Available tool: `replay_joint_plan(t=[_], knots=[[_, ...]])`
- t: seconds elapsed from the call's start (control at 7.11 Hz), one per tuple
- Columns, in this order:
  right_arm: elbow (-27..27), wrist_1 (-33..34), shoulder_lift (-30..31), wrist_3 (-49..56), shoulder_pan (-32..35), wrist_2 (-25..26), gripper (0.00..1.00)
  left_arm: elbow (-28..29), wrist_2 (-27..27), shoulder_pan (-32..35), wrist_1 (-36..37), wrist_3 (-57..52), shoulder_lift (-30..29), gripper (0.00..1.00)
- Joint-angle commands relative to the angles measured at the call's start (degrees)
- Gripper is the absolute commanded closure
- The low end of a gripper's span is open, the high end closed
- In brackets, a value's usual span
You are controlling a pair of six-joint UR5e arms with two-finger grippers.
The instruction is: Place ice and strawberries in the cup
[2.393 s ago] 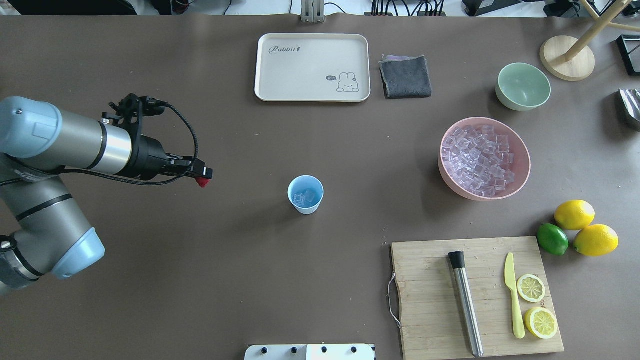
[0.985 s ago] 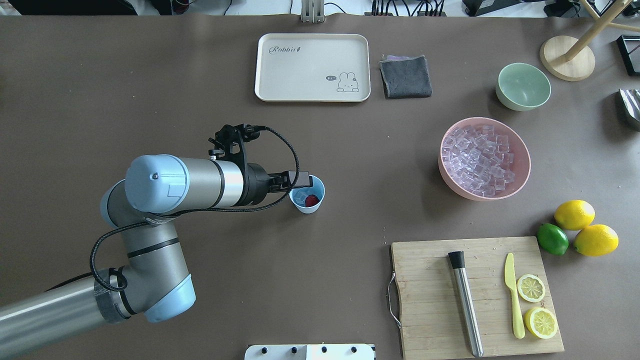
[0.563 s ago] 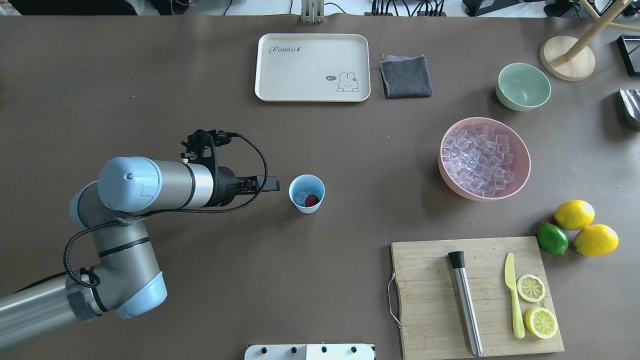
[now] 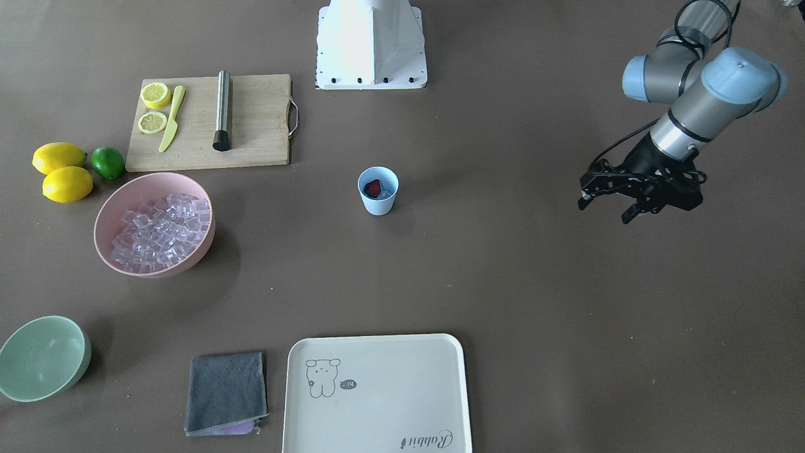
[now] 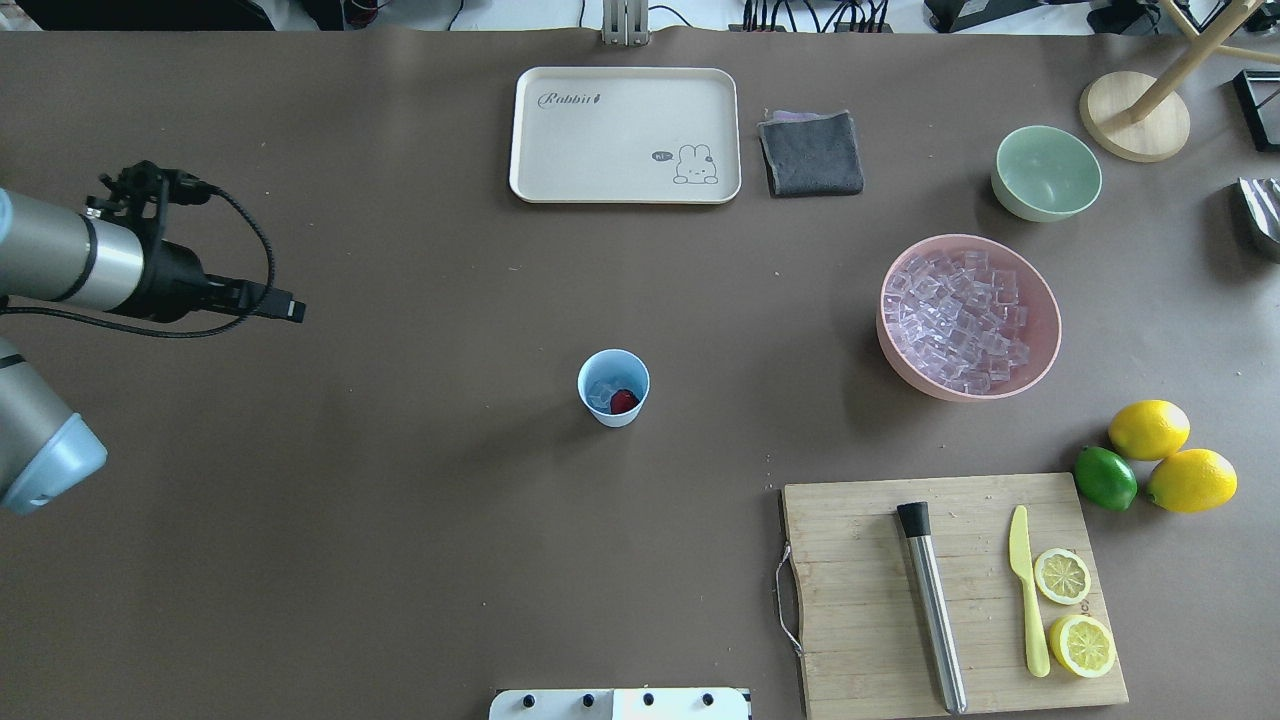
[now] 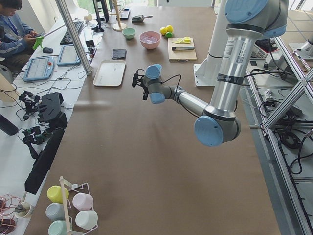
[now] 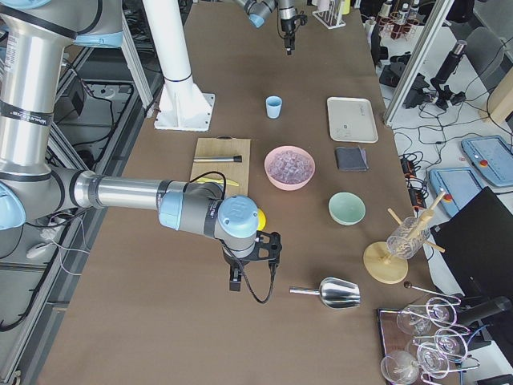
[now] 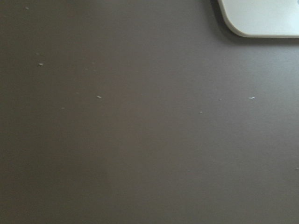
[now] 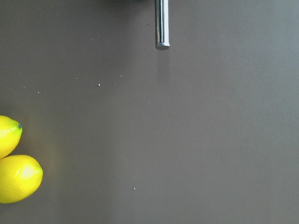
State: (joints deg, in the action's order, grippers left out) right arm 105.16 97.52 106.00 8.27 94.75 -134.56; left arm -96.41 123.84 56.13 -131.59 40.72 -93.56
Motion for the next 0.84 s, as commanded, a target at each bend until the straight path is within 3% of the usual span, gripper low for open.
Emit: replay_joint_plan(t=[0.0, 0.28, 0.42, 0.7], knots=[[0.0, -0.1, 0.0, 0.1, 0.0, 0.0, 0.00, -0.7, 10.5, 17.5, 11.6, -28.7, 5.7, 0.02], [0.0, -0.1, -0.1, 0.2, 0.0, 1.2, 0.00, -0.9, 11.9, 27.0, 24.1, -44.7, 6.3, 0.02], [0.0, -0.1, -0.1, 0.1, 0.0, 2.6, 0.00, -0.5, 11.4, 29.4, 27.5, -47.5, 7.1, 0.02], [0.0, -0.1, -0.1, 0.0, 0.0, 2.5, 0.00, 0.9, 11.2, 30.9, 27.5, -51.3, 13.1, 0.02]])
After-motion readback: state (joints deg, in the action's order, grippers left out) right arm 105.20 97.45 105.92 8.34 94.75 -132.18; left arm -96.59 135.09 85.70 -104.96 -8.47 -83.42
